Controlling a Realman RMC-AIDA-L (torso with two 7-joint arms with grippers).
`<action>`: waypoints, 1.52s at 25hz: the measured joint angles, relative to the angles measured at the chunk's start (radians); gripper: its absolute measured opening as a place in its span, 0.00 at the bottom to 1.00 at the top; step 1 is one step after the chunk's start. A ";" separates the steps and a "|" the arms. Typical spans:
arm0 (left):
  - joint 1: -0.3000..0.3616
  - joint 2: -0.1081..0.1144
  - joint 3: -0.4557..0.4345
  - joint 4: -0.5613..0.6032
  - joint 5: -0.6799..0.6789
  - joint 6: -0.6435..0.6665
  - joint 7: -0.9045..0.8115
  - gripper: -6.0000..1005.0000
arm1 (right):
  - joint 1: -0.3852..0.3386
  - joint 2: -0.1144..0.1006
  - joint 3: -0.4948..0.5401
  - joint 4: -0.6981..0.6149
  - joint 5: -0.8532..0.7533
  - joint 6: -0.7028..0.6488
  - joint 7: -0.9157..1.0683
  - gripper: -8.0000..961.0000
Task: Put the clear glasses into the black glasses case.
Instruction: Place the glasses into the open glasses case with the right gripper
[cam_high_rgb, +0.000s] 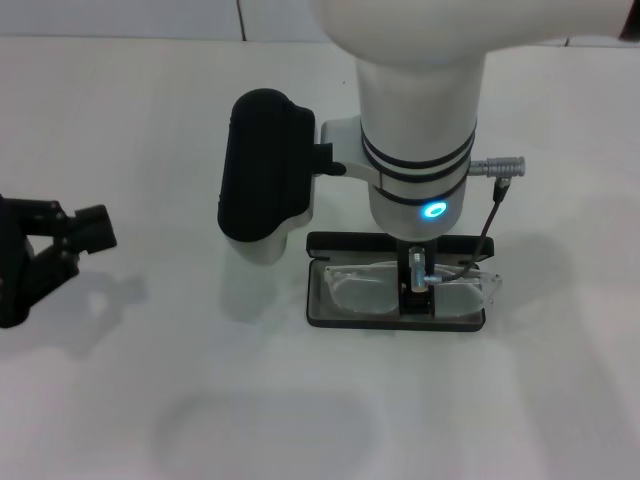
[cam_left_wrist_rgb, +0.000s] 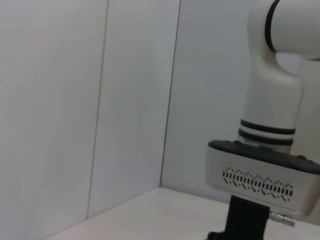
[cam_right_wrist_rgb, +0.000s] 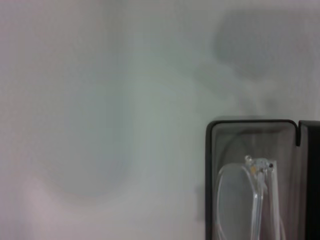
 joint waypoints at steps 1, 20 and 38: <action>-0.001 -0.001 0.001 -0.001 0.011 0.000 0.002 0.11 | 0.000 0.000 -0.008 0.000 -0.003 0.005 0.001 0.10; -0.011 -0.012 0.009 -0.049 0.186 0.046 0.032 0.11 | -0.016 0.000 -0.022 -0.039 -0.017 0.029 0.006 0.11; -0.022 -0.028 0.070 -0.061 0.218 0.106 0.058 0.11 | -0.028 0.000 -0.022 -0.035 -0.038 0.033 0.016 0.11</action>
